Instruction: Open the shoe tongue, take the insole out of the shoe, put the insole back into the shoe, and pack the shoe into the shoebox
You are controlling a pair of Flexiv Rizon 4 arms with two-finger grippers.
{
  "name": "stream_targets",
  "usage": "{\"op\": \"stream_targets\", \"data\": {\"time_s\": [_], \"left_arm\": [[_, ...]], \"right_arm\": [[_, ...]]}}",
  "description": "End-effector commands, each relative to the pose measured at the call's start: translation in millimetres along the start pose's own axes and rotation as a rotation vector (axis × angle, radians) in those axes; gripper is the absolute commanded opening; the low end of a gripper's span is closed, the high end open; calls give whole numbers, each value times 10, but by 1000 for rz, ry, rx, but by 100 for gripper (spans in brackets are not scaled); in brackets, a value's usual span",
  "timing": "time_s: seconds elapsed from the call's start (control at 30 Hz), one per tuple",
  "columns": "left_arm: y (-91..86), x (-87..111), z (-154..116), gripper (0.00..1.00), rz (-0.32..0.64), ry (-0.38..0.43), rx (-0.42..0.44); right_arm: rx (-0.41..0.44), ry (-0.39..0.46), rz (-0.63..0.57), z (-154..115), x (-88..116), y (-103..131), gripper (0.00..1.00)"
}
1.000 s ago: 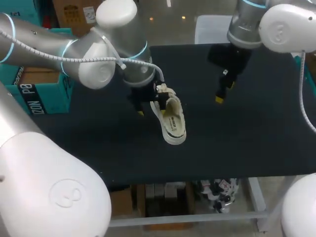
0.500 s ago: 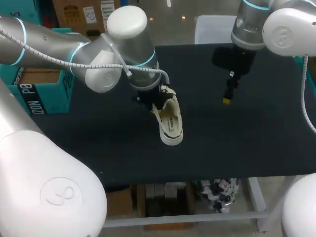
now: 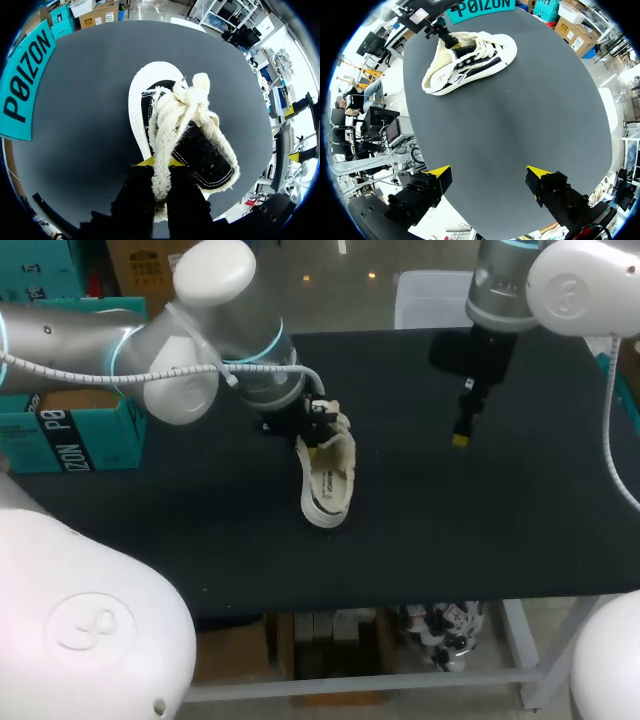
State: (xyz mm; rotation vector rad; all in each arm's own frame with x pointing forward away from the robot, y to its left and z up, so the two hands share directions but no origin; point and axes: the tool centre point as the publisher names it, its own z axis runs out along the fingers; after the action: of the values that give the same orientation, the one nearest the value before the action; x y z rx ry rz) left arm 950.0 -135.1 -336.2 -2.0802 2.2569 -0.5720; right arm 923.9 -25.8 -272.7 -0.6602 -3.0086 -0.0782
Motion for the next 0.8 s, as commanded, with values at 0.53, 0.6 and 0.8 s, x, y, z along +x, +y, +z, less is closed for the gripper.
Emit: {"op": "stream_targets", "data": {"time_s": [0.53,0.6,0.8], "left_arm": [[-227,-493,-1622,0,90,107,-6],[-189,-551,-1792,0,104,110,-5],[-115,-826,-2164,0,63,63,-28]], "right_arm": [[4,4,0,-9,-7,10,100],[4,4,0,-9,-7,10,100],[4,4,0,-9,-7,10,100]]}}
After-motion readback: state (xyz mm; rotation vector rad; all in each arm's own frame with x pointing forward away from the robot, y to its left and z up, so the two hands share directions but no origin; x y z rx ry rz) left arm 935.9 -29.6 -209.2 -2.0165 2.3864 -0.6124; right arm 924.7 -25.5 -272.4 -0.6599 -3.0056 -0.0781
